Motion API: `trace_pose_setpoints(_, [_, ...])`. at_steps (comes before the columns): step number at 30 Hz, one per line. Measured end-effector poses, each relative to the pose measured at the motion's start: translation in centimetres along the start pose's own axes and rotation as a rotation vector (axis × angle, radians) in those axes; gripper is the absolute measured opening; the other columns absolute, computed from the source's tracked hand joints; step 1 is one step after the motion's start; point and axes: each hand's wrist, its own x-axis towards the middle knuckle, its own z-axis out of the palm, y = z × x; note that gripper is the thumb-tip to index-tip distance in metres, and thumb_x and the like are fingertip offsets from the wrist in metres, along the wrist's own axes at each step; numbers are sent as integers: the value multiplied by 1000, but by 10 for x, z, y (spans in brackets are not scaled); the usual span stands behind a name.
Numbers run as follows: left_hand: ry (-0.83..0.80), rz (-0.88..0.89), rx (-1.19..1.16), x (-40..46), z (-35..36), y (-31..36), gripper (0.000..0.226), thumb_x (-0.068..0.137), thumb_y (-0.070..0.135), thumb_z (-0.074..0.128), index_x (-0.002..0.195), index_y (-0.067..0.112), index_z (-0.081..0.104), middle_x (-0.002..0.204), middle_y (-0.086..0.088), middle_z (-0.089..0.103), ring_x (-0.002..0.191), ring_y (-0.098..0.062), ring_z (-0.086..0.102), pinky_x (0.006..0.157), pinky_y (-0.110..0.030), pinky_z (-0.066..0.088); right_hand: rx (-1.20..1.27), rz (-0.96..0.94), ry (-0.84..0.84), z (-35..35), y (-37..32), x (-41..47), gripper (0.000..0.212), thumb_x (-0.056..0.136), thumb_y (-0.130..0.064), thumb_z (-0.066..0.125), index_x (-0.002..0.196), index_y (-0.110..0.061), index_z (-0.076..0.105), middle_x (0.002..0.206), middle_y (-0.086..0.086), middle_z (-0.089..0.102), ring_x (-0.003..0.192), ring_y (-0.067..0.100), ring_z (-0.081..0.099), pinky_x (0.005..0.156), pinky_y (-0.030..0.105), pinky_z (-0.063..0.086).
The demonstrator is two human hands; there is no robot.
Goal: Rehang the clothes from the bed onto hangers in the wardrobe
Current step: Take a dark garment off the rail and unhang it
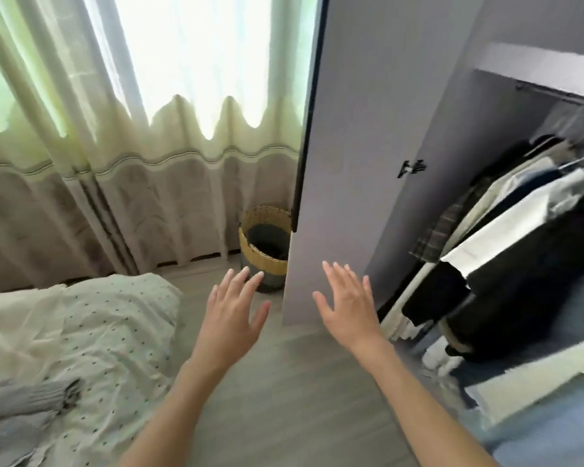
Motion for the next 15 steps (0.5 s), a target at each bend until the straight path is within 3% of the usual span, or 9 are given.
trace_pose_setpoints(5, [-96, 194, -49, 77, 48, 71, 53, 96, 40, 40, 144, 24, 27, 153, 0, 22, 144, -22, 6, 115, -41, 10, -14, 193, 126, -42, 78, 34, 57, 98, -37, 36, 148, -23, 14, 155, 0, 17, 144, 16, 6, 116, 41, -2])
trace_pose_setpoints(15, [-293, 458, -146, 225, 133, 160, 50, 98, 39, 34, 145, 25, 24, 154, 2, 18, 144, -19, 4, 115, -34, 9, -82, 492, 258, -77, 209, 92, 55, 98, -37, 38, 148, -21, 20, 153, -1, 24, 144, 16, 12, 116, 43, 7])
